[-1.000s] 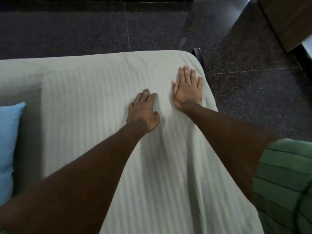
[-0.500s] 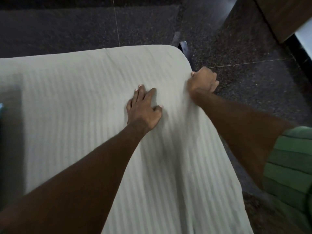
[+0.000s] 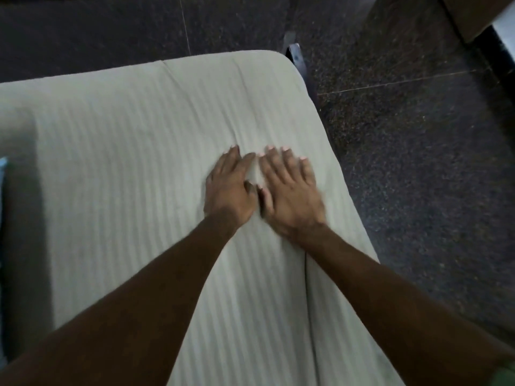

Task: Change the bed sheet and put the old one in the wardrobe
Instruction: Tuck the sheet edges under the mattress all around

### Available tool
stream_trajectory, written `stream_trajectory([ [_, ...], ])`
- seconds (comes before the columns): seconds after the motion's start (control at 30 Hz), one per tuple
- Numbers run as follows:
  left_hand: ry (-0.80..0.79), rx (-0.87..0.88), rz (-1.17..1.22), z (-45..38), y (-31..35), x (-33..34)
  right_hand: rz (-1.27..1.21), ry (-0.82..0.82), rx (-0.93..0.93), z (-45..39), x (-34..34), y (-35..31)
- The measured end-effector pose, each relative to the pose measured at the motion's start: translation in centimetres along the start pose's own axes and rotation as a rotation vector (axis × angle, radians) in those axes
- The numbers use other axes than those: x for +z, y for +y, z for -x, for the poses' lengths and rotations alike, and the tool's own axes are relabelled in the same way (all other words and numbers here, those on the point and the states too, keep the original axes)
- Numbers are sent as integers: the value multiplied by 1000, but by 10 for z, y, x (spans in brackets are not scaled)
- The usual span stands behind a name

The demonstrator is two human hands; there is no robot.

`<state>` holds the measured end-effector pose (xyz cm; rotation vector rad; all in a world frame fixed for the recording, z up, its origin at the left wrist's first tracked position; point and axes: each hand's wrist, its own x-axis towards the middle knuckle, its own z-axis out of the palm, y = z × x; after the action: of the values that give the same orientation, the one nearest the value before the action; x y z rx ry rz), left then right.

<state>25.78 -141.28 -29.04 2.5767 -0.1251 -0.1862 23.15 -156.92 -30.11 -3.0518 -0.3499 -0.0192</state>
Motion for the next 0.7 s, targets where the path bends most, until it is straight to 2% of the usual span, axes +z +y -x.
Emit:
stream_trajectory([
  [0.1,6,29,-171,36,-1,12,-64,14,256,0,-3,25],
  [0.17,-13,21,-172,51,8,18,-179,104,523,9,-11,42],
  [0.2,-31,16,-155,56,12,21,-207,173,598,17,-18,48],
  [0.23,-42,14,-130,63,16,23,-212,225,586,30,-22,50],
  [0.27,-46,22,-116,70,17,26,-217,229,497,44,-25,44],
  [0.33,-27,47,-114,87,16,30,-188,86,226,80,-24,18],
  [0.4,-7,46,-126,105,17,37,-86,-26,81,108,-16,10],
  [0.43,-4,37,-126,110,19,40,-76,-22,112,109,-13,17],
  [0.5,-25,6,-109,128,27,46,-128,-4,378,110,-13,31],
  [0.57,-37,-19,-106,140,29,47,-204,84,589,116,-12,38],
  [0.63,-35,-23,-105,148,31,47,-202,192,682,134,-12,36],
  [0.7,-43,-29,-63,159,42,52,-210,219,736,158,-15,36],
])
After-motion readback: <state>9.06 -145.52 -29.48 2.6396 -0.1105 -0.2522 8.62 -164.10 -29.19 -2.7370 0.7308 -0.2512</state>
